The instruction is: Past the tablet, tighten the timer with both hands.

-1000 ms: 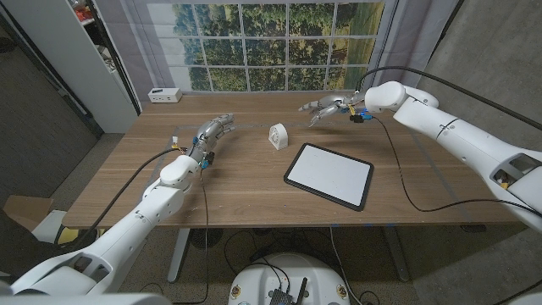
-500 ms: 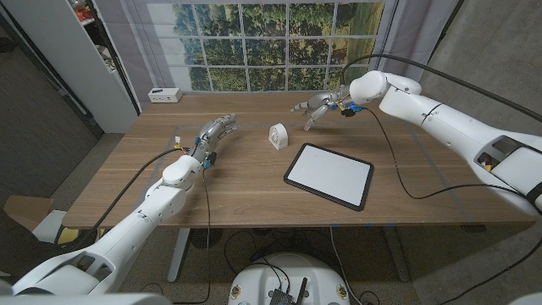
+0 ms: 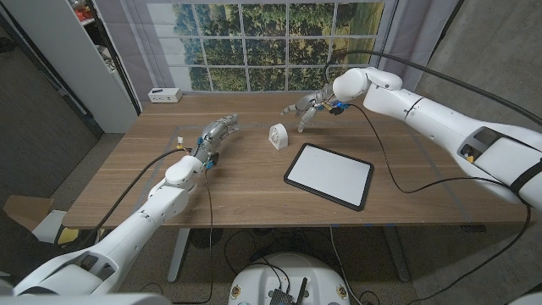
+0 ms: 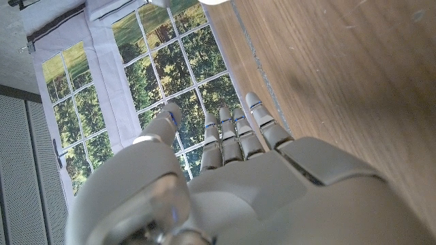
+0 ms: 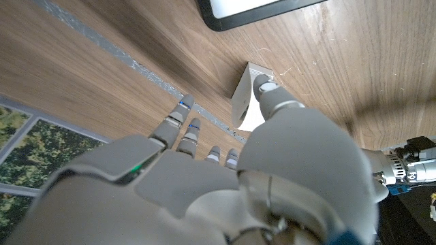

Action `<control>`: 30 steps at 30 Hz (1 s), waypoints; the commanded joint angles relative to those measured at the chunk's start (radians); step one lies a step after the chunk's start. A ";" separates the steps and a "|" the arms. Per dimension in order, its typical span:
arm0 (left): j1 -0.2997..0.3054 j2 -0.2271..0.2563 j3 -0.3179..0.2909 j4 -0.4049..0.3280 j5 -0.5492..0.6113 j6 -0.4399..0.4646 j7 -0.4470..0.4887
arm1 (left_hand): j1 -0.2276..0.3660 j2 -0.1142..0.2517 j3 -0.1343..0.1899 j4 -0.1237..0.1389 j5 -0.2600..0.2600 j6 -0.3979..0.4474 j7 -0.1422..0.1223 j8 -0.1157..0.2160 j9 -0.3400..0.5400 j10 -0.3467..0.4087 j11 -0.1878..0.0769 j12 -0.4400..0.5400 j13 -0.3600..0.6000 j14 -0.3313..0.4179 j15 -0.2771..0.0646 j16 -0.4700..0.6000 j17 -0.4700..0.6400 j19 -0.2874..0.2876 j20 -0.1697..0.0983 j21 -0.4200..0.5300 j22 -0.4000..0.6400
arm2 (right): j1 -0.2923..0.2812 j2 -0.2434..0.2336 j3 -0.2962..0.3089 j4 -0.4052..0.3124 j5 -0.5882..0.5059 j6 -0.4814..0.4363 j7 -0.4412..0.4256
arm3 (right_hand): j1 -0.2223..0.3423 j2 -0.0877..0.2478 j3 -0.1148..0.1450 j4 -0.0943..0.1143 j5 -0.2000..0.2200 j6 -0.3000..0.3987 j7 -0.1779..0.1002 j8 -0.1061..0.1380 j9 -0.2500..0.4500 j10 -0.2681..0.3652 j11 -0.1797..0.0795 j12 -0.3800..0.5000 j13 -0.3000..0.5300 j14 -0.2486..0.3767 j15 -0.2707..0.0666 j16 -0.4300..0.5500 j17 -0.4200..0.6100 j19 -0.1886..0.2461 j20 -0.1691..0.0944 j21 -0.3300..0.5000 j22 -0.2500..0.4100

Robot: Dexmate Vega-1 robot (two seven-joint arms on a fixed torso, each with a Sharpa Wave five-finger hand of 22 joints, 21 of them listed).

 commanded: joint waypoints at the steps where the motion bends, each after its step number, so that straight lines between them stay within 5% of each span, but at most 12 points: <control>1: 0.026 0.000 -0.003 -0.025 0.001 -0.006 0.021 | 0.012 0.004 -0.002 -0.001 0.002 0.004 0.000 0.000 0.005 -0.001 -0.003 0.006 0.004 0.000 -0.002 0.002 0.003 -0.002 0.001 -0.005 0.004 | 0.054 0.087 -0.056 0.085 -0.059 0.037 0.013 | 0.023 0.000 0.006 -0.001 -0.004 -0.003 0.006 0.007 0.002 0.004 -0.001 0.009 0.000 0.001 0.012 0.005 0.004 0.008 0.001 0.005 0.001; 8: 0.032 -0.005 -0.002 -0.022 -0.005 -0.010 0.016 | 0.012 -0.001 -0.006 0.000 0.002 0.027 0.008 0.009 0.006 0.007 0.002 0.011 0.008 0.007 0.001 0.004 0.002 0.000 0.001 -0.007 0.004 | 0.090 0.142 -0.083 0.161 -0.072 0.048 0.014 | 0.043 0.003 0.009 0.000 -0.005 -0.021 0.020 0.002 0.002 -0.012 0.003 0.005 0.001 -0.001 0.017 0.004 0.005 0.007 -0.002 0.005 0.002; 16: 0.050 -0.003 -0.007 -0.033 -0.010 -0.011 0.026 | 0.013 0.003 -0.005 0.004 0.003 0.024 0.008 0.007 0.008 0.006 0.007 0.013 0.013 0.008 0.001 0.004 0.003 0.001 0.002 -0.009 0.004 | 0.148 0.233 -0.128 0.343 -0.059 0.092 0.027 | 0.051 -0.005 0.003 0.002 -0.007 -0.027 0.032 0.003 0.002 -0.015 0.010 0.007 0.001 0.003 0.022 0.005 0.005 0.009 0.003 0.006 0.002; 30: 0.059 -0.001 -0.012 -0.039 -0.013 -0.012 0.032 | 0.006 0.001 -0.009 0.012 0.002 0.041 0.021 0.012 0.011 0.018 0.016 0.022 0.022 0.019 0.010 0.007 0.004 0.003 0.003 -0.014 0.005 | 0.202 0.324 -0.185 0.517 -0.042 0.115 0.023 | 0.047 -0.032 -0.024 0.014 -0.021 -0.021 0.052 0.012 0.001 0.038 0.021 0.031 0.005 0.044 0.014 0.019 0.007 0.031 0.001 0.013 0.002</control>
